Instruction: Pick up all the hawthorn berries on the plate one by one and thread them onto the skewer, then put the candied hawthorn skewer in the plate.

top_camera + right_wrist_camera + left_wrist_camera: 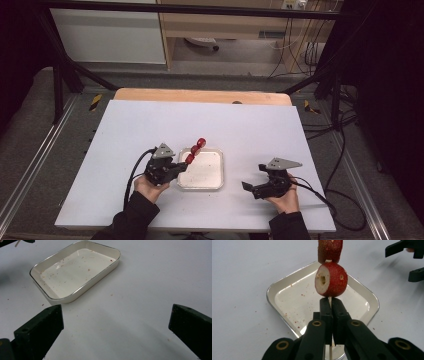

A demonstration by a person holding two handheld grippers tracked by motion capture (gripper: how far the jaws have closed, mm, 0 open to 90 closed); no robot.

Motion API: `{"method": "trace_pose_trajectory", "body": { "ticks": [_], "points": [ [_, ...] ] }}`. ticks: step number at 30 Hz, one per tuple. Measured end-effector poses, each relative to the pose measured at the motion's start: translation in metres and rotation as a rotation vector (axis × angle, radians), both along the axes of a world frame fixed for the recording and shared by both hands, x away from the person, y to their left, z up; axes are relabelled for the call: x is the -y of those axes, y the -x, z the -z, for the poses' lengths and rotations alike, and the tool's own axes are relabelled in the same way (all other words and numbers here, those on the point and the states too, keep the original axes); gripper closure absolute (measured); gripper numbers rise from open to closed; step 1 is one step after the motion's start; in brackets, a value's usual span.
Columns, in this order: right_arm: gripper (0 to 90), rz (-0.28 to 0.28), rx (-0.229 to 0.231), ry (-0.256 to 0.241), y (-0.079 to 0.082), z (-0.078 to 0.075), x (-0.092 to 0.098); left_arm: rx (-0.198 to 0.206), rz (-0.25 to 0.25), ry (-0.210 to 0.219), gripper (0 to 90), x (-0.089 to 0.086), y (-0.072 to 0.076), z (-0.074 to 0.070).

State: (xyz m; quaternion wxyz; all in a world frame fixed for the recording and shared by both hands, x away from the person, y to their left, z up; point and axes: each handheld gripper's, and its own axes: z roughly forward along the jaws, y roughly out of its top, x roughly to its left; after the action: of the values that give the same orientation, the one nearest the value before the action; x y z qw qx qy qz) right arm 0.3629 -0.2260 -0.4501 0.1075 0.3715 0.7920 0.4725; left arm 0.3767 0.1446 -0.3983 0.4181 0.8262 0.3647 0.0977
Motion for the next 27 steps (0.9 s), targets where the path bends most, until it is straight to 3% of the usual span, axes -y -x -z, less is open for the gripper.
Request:
{"method": "trace_pose_trajectory", "body": {
  "ticks": [7,13,17,27],
  "points": [
    [0.2,0.004,-0.013,0.01,0.009,0.005,0.016,-0.037,0.005,-0.042,88.2,0.013,-0.009,0.001],
    [0.3,0.007,-0.028,0.043,0.012,0.009,0.019,-0.074,0.0,-0.08,88.1,0.021,-0.014,0.007],
    [0.2,0.005,-0.03,0.036,0.014,0.008,0.02,-0.094,-0.001,-0.101,88.1,0.025,-0.017,0.011],
    [0.3,0.014,-0.013,0.022,0.016,0.006,0.026,-0.145,-0.015,-0.211,87.9,0.034,-0.017,0.023]
  ]
}}
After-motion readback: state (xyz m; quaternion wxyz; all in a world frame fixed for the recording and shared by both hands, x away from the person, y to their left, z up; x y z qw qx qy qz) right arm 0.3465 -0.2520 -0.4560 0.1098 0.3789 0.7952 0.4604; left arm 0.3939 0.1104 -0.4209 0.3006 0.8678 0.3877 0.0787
